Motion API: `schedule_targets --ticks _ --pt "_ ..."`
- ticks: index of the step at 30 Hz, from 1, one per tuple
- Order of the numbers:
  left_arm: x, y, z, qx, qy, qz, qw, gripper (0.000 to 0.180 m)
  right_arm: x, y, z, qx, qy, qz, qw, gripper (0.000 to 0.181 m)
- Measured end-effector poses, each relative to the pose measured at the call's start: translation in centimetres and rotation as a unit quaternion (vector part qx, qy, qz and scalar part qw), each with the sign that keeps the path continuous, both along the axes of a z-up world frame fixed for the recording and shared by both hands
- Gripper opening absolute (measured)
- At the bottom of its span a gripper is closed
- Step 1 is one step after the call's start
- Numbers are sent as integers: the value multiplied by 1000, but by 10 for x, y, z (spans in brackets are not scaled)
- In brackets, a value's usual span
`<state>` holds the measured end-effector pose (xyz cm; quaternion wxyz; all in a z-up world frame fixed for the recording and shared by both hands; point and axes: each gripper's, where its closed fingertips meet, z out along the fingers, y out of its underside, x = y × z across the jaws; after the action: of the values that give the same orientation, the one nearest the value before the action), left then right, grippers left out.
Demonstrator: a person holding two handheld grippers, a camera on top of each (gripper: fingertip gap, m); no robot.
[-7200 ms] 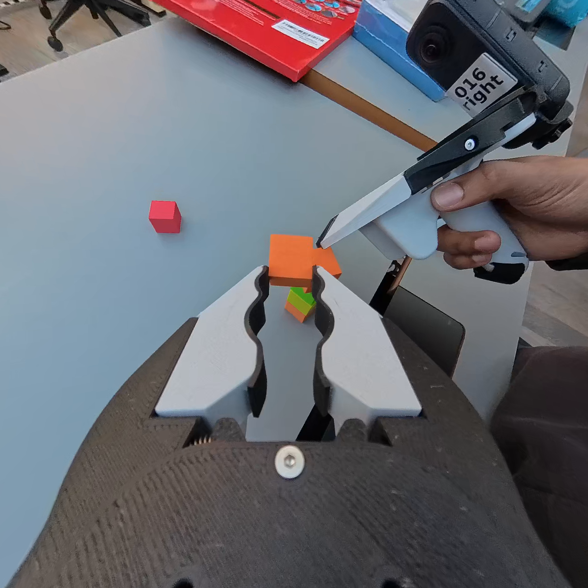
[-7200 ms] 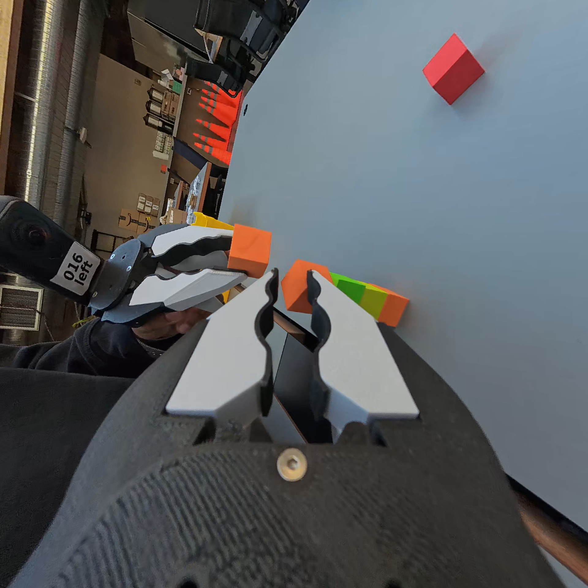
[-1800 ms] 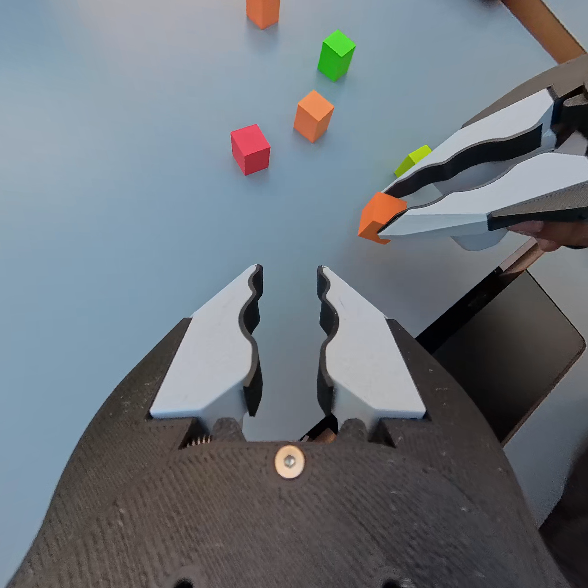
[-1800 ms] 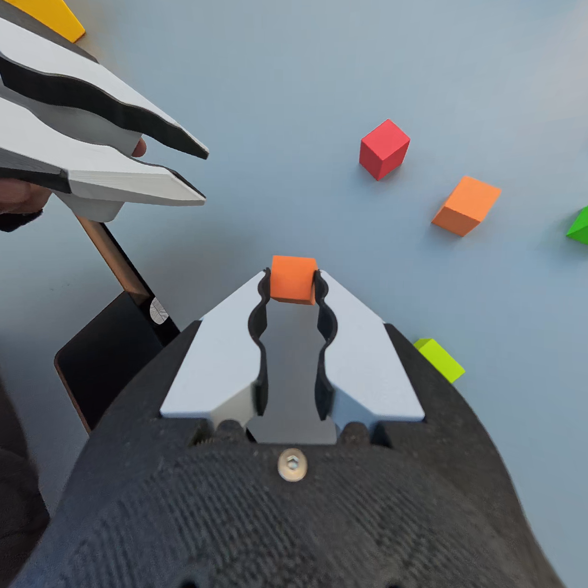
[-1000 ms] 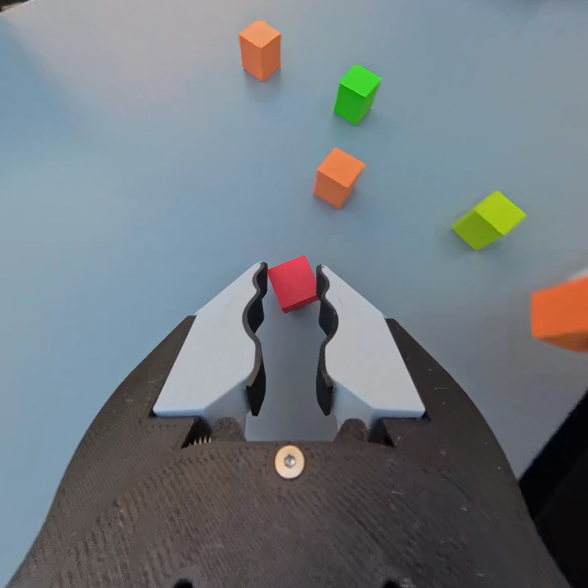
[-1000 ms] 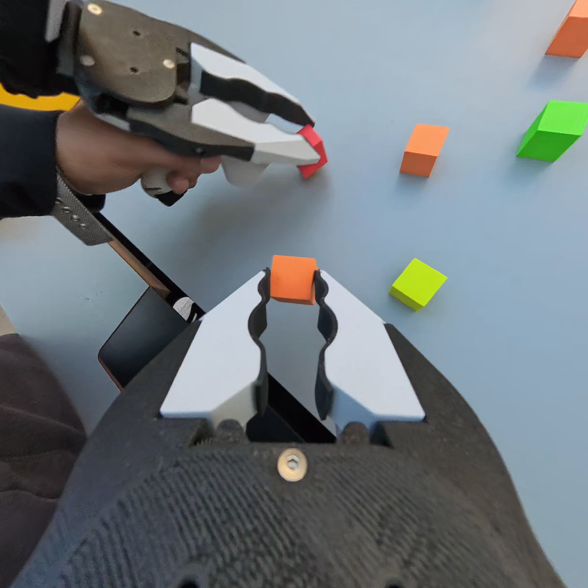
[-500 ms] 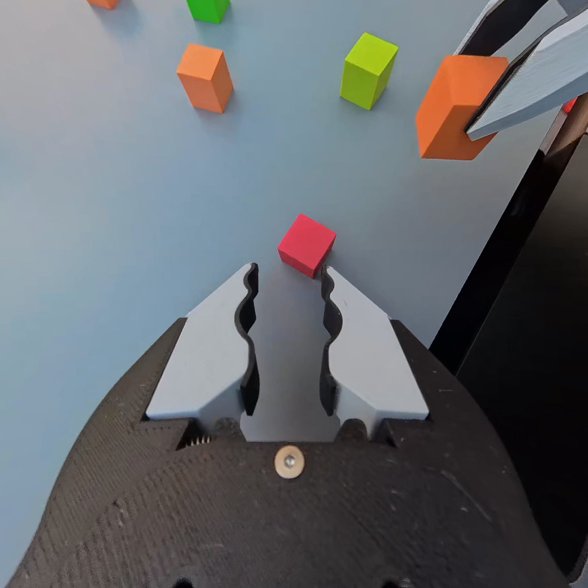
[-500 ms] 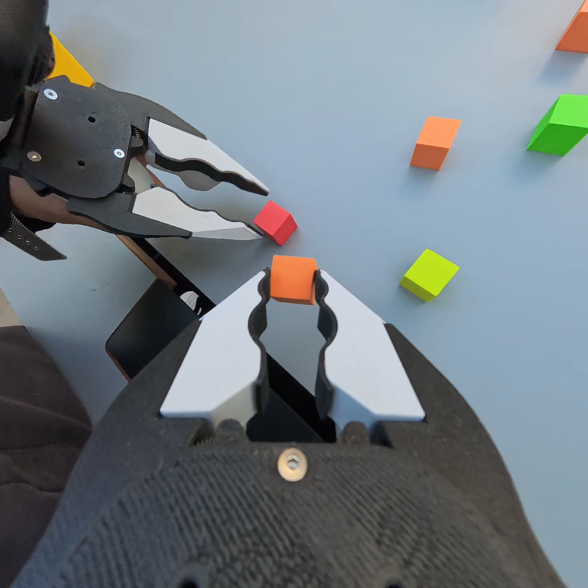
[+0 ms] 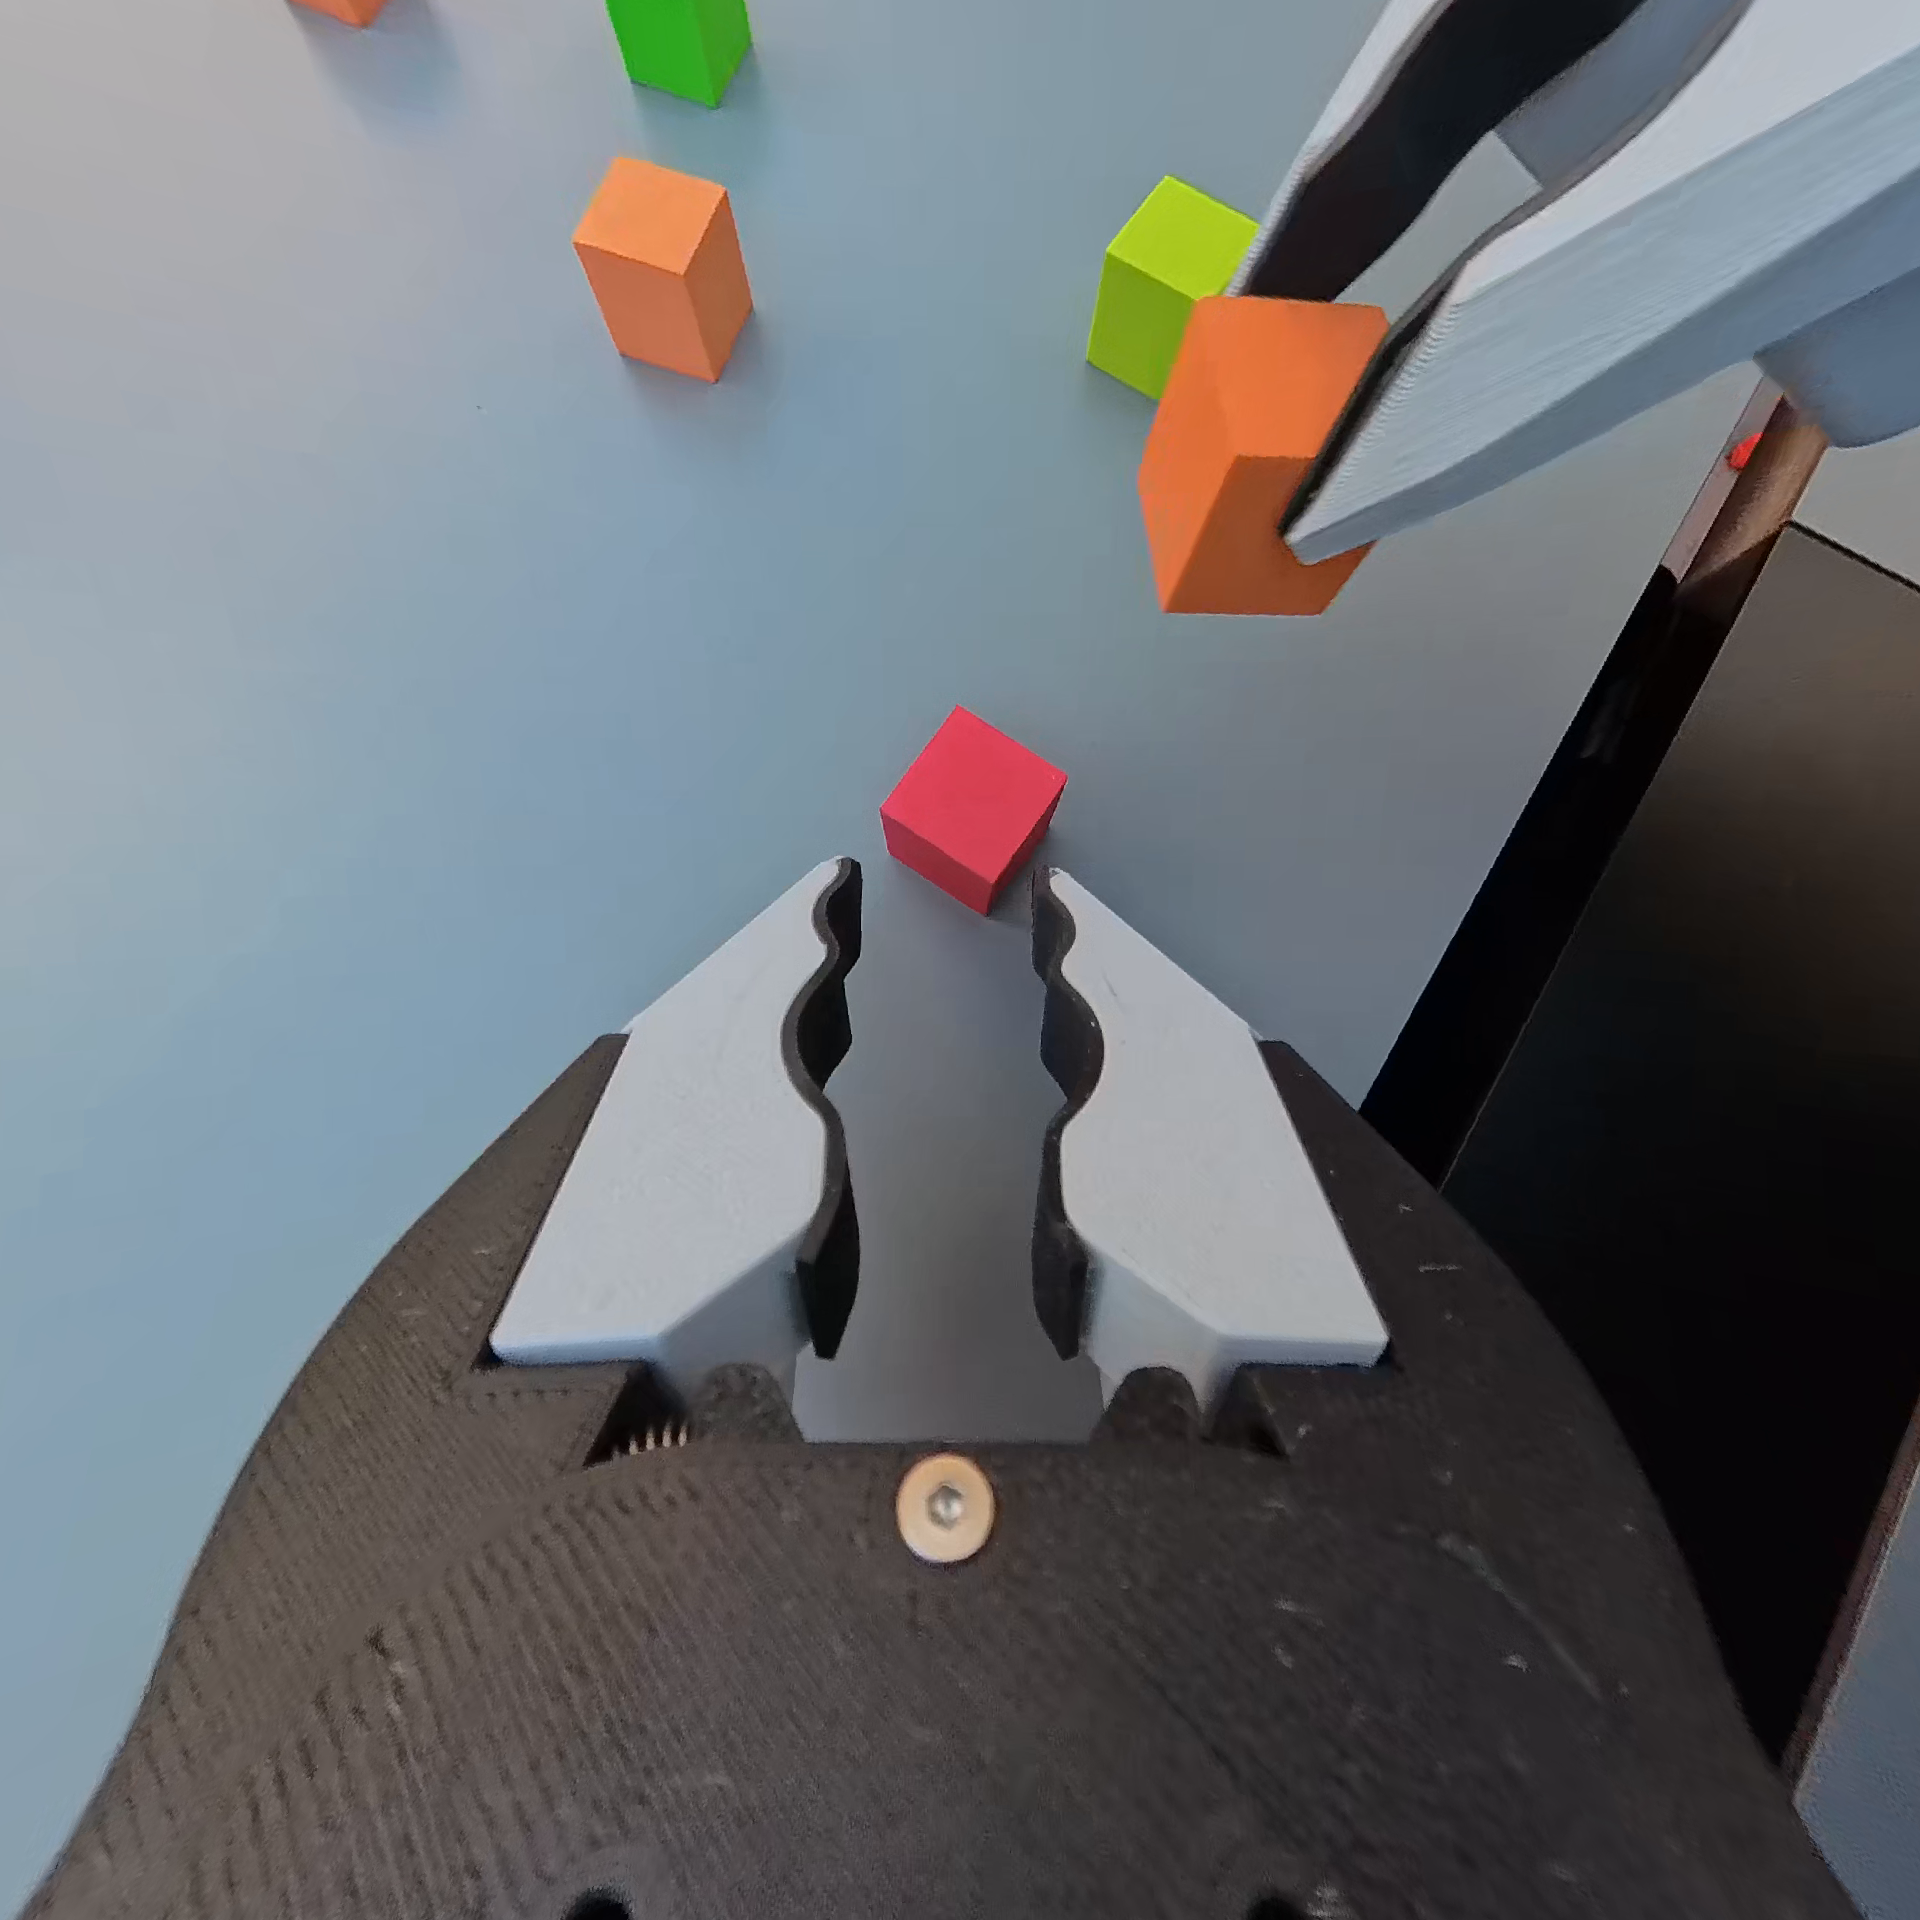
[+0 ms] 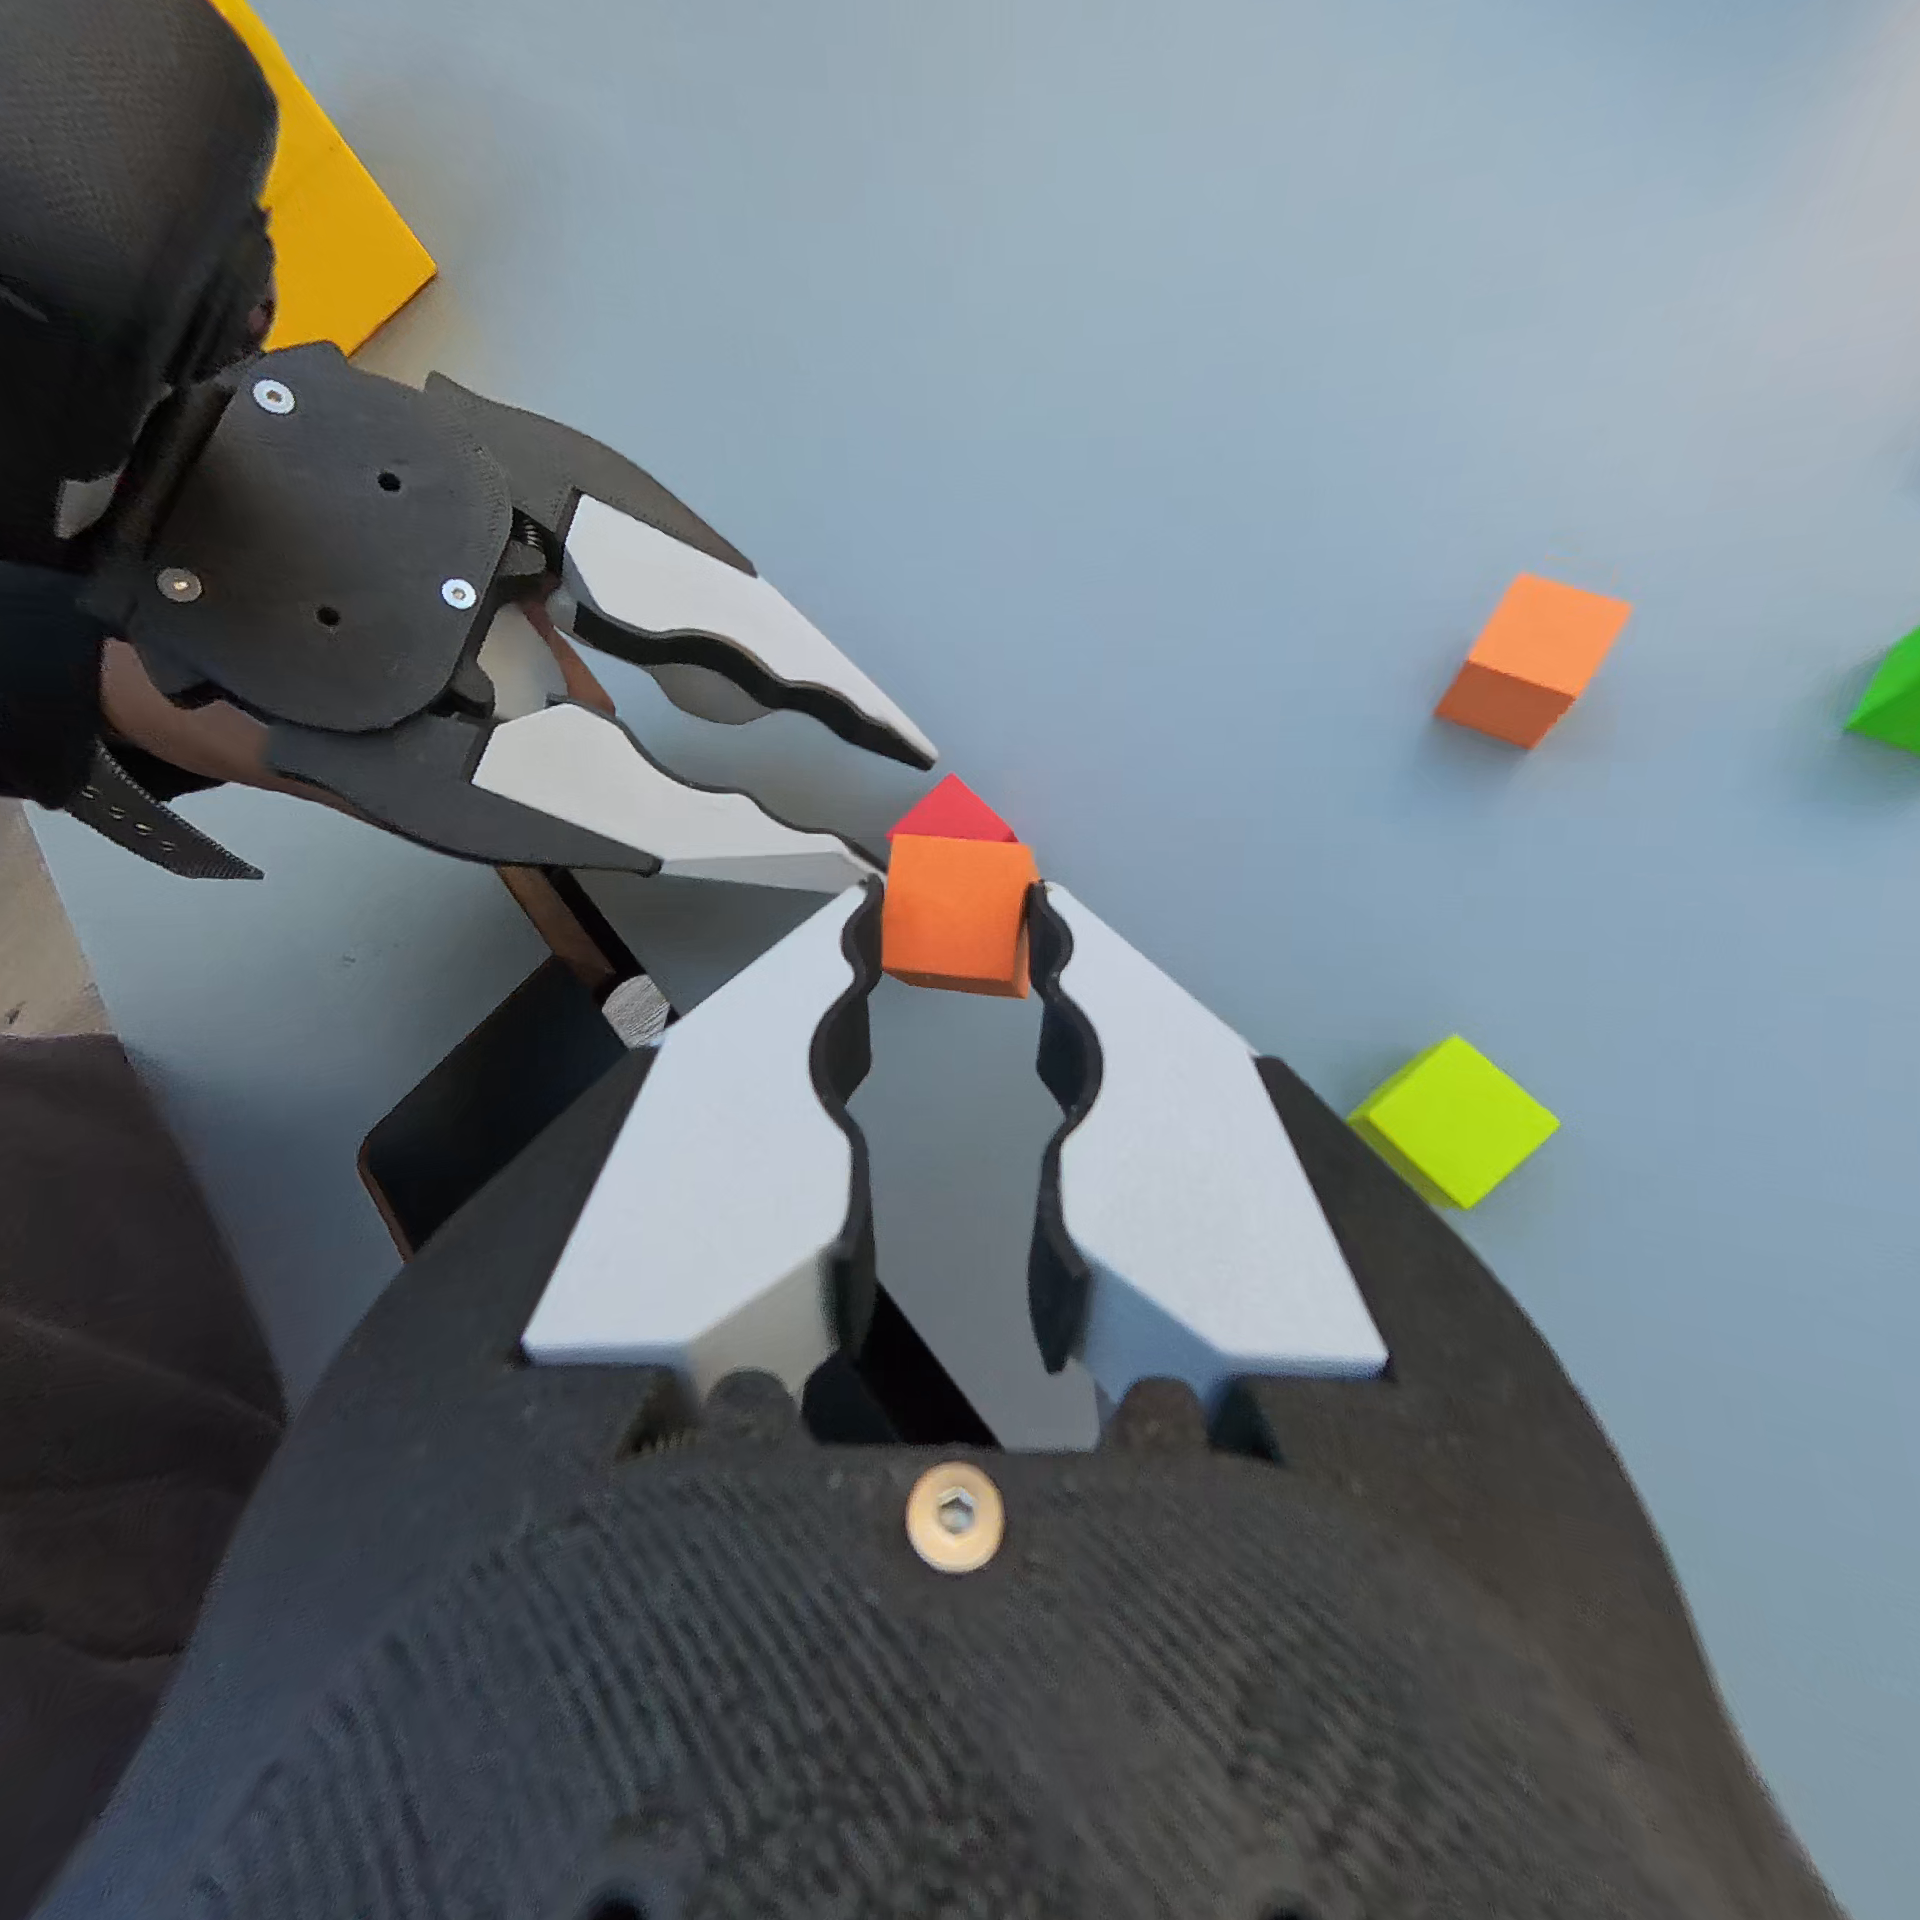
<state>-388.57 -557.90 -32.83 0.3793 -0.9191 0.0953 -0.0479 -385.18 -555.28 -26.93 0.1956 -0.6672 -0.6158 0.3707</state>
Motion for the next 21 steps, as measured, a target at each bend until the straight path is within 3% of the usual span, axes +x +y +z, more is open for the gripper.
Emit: schedule_targets --ticks 9,21 --pt "1 -19 0 -12 -33 35 999 31 -34 -22 -19 84 -44 213 973 26" --pt "-6 -36 -2 -13 -43 76 996 30 -42 -25 -35 93 -66 247 962 27"
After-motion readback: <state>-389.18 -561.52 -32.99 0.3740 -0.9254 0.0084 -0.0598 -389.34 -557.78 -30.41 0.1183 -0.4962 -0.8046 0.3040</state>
